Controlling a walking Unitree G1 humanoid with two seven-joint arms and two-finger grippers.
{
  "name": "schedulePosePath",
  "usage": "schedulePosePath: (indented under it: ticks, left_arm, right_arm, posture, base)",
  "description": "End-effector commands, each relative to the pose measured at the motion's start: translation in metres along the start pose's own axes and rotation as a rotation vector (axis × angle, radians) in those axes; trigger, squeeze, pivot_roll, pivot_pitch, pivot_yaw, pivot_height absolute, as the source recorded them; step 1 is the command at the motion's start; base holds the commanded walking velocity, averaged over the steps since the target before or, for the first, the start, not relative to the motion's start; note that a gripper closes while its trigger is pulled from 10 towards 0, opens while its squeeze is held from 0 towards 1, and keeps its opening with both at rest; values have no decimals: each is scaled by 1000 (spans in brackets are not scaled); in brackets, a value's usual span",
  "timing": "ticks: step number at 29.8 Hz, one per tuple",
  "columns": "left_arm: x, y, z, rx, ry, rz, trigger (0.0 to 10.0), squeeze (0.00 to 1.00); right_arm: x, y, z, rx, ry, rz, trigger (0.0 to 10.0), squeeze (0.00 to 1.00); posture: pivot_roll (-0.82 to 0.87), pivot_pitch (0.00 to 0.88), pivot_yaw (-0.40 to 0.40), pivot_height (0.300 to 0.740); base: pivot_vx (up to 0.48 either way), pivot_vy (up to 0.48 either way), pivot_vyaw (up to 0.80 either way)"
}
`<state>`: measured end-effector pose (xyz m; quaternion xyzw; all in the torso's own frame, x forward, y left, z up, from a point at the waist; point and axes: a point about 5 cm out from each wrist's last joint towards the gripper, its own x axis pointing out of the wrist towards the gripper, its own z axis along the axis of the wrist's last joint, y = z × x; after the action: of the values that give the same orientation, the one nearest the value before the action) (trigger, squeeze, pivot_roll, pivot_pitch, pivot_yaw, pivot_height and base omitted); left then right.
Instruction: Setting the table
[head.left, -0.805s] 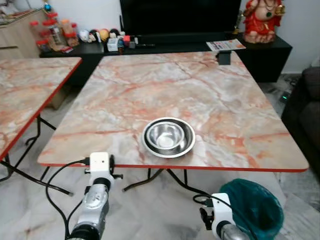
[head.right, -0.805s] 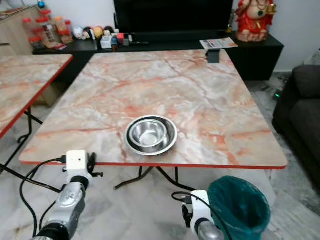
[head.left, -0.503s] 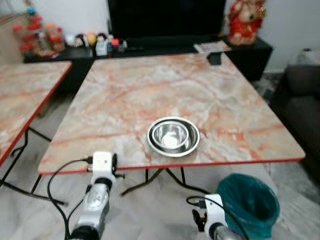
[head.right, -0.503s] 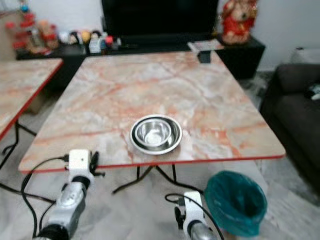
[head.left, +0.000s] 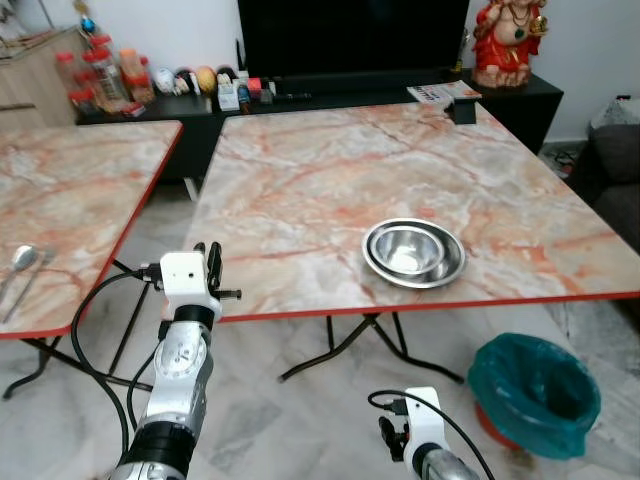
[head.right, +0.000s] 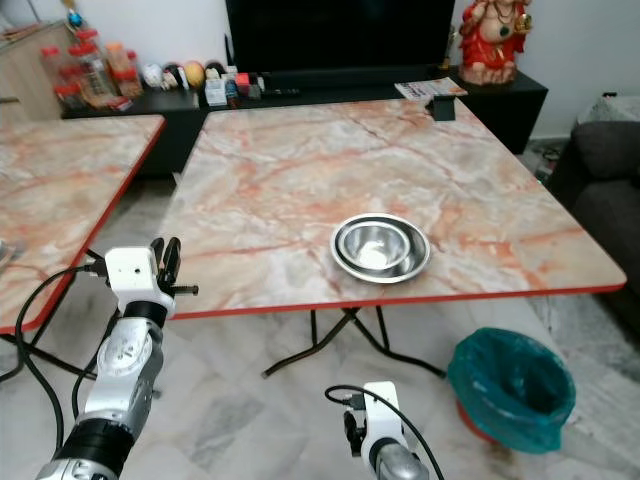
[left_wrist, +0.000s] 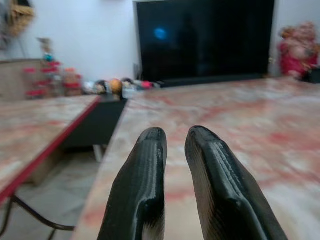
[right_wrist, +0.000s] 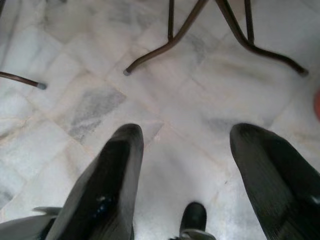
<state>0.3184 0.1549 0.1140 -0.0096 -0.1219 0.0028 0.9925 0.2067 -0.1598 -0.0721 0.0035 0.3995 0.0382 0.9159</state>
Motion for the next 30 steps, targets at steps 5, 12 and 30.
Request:
schedulePosePath:
  ticks: [5, 12, 30]
  left_arm:
    - [-15, 17, -16, 34, 98, 33, 10000, 0]
    - [-27, 28, -31, 56, 172, 64, 10000, 0]
    - [-94, 60, -110, 88, 666, 121, 10000, 0]
  right_arm:
    - [2, 8, 5, 20, -19, 13, 10000, 0]
    - [2, 7, 4, 24, -16, 9, 10000, 0]
    - [2, 7, 5, 14, -13, 12, 10000, 0]
  posture:
    - [-3, 14, 62, 740]
    - [3, 16, 63, 740]
    - [4, 0, 61, 740]
  base:
    - [0, 480, 0]
    - [0, 480, 0]
    - [0, 264, 0]
